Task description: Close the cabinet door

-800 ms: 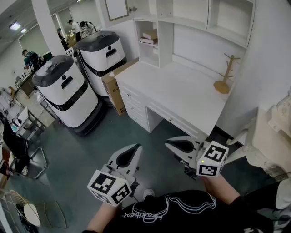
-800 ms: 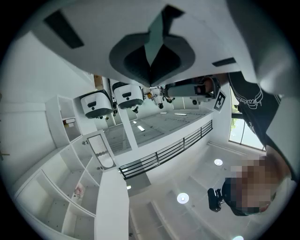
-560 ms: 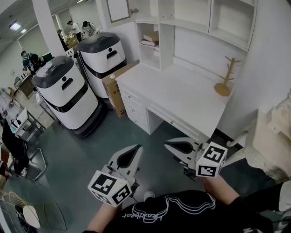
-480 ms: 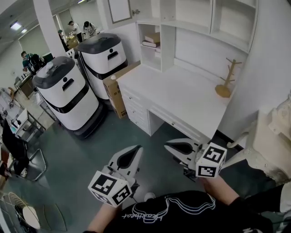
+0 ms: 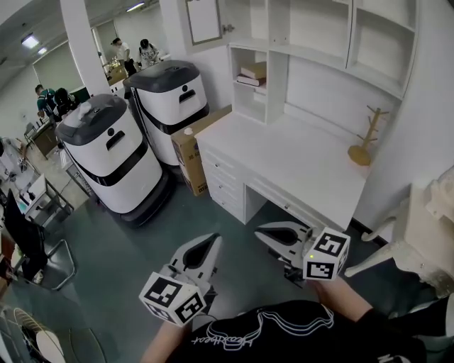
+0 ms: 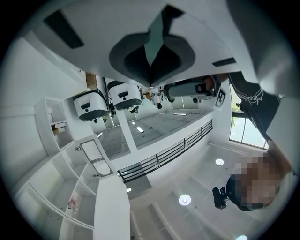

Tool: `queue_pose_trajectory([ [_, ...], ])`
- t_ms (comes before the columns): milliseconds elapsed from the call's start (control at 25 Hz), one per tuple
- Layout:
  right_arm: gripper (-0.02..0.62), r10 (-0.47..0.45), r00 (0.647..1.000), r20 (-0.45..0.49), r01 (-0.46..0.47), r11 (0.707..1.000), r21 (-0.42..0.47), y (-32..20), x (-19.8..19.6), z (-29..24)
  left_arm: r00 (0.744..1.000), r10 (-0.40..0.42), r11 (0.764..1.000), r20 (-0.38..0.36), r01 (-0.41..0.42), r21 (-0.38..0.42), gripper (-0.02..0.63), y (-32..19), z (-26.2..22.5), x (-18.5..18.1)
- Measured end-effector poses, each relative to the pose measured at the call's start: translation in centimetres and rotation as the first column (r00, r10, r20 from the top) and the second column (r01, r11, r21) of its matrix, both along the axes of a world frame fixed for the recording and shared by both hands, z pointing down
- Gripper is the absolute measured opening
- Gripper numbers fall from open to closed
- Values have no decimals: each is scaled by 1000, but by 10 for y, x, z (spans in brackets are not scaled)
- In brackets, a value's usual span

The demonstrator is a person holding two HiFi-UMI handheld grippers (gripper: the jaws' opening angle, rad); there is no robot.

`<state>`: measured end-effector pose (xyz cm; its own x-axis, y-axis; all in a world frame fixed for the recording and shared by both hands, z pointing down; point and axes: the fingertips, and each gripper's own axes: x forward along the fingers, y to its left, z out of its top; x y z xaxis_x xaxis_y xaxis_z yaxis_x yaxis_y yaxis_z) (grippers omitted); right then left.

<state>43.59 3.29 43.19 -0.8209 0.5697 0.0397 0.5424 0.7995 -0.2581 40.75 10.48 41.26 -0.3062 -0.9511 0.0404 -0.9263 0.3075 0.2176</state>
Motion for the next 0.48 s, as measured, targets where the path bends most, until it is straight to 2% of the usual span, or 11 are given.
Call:
queue_pose_trajectory([
  [480,8,-53,998,-23,54,998,35,48,-52,5,998,-42,998,-40,44,41,3,53,8,-55],
])
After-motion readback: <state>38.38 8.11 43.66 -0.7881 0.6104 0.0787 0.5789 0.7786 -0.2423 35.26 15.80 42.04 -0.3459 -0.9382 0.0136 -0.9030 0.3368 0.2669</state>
